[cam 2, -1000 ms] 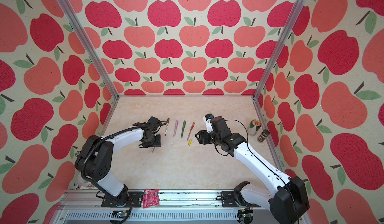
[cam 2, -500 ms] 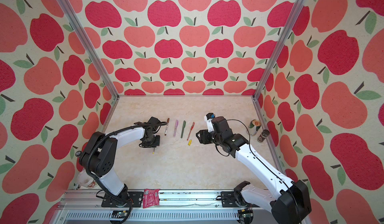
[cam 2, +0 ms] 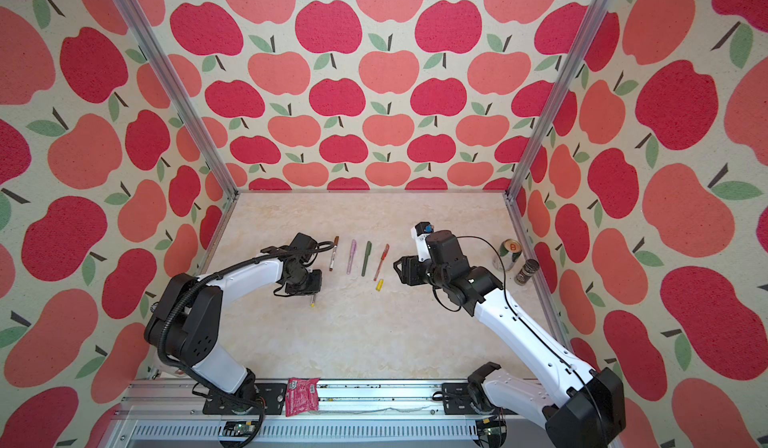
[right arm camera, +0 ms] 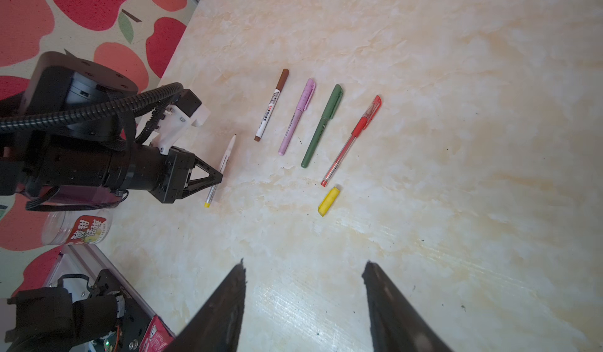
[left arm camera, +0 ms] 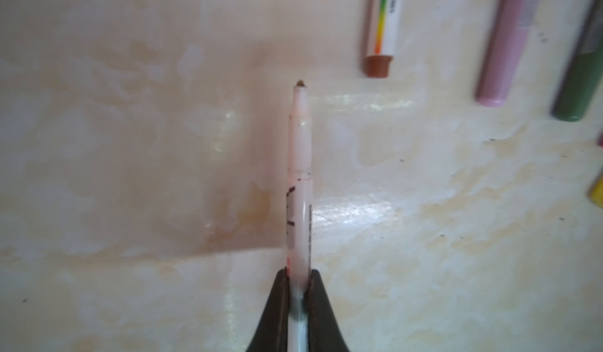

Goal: Insert the pens into the pen caps

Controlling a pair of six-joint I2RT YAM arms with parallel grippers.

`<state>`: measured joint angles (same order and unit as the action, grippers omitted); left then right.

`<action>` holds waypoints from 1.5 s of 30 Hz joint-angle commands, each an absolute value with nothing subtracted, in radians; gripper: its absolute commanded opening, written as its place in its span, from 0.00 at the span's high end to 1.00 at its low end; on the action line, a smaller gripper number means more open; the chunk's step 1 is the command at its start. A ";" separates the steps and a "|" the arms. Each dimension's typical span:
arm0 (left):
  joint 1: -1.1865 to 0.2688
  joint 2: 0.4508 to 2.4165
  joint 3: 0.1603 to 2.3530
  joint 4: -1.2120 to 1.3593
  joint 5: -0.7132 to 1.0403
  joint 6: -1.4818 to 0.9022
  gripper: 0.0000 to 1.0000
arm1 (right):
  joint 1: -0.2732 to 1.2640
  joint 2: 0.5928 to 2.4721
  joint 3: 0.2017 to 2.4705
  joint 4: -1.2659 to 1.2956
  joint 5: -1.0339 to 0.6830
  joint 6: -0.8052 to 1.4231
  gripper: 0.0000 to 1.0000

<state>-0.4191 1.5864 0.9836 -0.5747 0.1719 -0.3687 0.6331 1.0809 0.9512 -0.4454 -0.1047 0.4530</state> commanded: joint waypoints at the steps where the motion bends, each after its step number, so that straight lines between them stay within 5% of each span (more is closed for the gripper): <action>1: -0.420 1.452 0.973 -0.438 0.401 -0.289 0.98 | 0.620 1.044 0.996 -0.461 -0.118 0.461 0.39; 8: -0.464 1.365 0.944 -0.214 0.702 -0.310 0.97 | 0.585 1.049 0.983 -0.361 -0.277 0.514 0.37; 18: -0.605 1.433 0.835 0.296 0.737 -0.547 0.97 | 0.584 1.136 0.904 -0.106 -0.427 0.692 0.30; 25: -0.640 1.484 0.845 0.356 0.746 -0.575 0.98 | 0.602 1.186 0.890 -0.061 -0.418 0.704 0.31; 34: -0.653 1.499 0.842 0.377 0.757 -0.583 0.98 | 0.609 1.269 0.893 -0.019 -0.428 0.710 0.40; 45: -0.664 1.519 0.848 0.385 0.776 -0.595 0.98 | 0.611 1.313 0.906 -0.006 -0.430 0.710 0.69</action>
<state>-0.6590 1.5070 0.8455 0.3519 0.7502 -0.5877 0.6022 1.3041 0.9028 -0.0208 -0.4145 0.7116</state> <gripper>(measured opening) 0.112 0.317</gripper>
